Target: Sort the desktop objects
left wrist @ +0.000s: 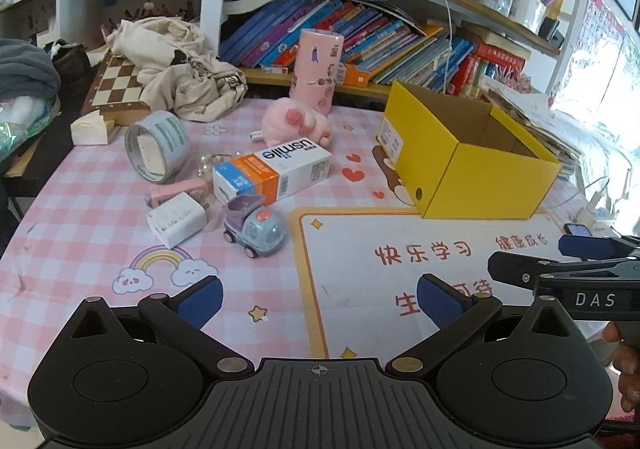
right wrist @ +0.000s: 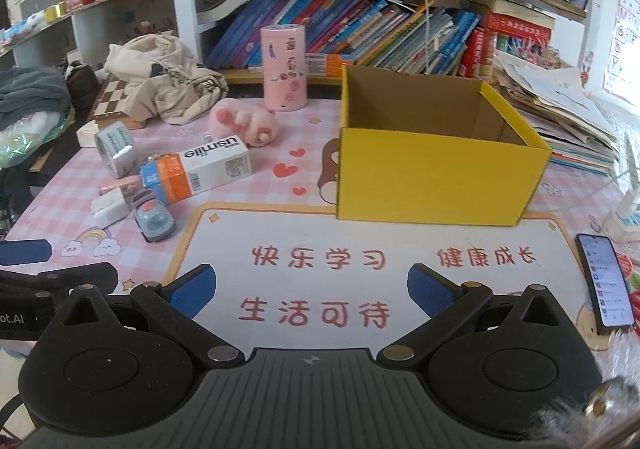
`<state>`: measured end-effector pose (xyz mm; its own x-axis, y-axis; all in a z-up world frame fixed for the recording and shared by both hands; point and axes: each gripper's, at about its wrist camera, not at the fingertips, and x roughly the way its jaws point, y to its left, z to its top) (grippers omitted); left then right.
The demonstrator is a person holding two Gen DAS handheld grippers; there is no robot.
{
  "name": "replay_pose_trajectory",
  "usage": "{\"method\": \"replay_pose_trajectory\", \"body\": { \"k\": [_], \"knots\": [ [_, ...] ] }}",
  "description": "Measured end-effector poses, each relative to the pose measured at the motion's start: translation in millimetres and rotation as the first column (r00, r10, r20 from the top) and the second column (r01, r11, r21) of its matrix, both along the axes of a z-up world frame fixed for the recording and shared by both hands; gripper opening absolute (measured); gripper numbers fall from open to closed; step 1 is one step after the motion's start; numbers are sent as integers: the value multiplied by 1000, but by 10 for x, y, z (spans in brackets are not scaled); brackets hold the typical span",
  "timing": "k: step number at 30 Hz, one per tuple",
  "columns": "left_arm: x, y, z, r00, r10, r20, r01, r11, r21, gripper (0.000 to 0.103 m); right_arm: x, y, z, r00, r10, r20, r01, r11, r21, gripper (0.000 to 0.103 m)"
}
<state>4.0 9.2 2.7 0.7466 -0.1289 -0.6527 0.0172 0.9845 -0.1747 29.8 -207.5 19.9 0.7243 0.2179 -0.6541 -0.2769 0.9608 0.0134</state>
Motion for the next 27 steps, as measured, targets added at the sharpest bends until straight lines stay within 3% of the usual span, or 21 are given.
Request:
{"method": "replay_pose_trajectory", "body": {
  "k": [10,27],
  "knots": [
    [-74,153,69,999,26,41,-26,1000,5,103,22,250,74,995,90,48,-90,996,2,103],
    [-116,325,66,998,40,51,-41,999,3,103,161,507,22,980,198,-15,-196,977,78,101]
  ]
}}
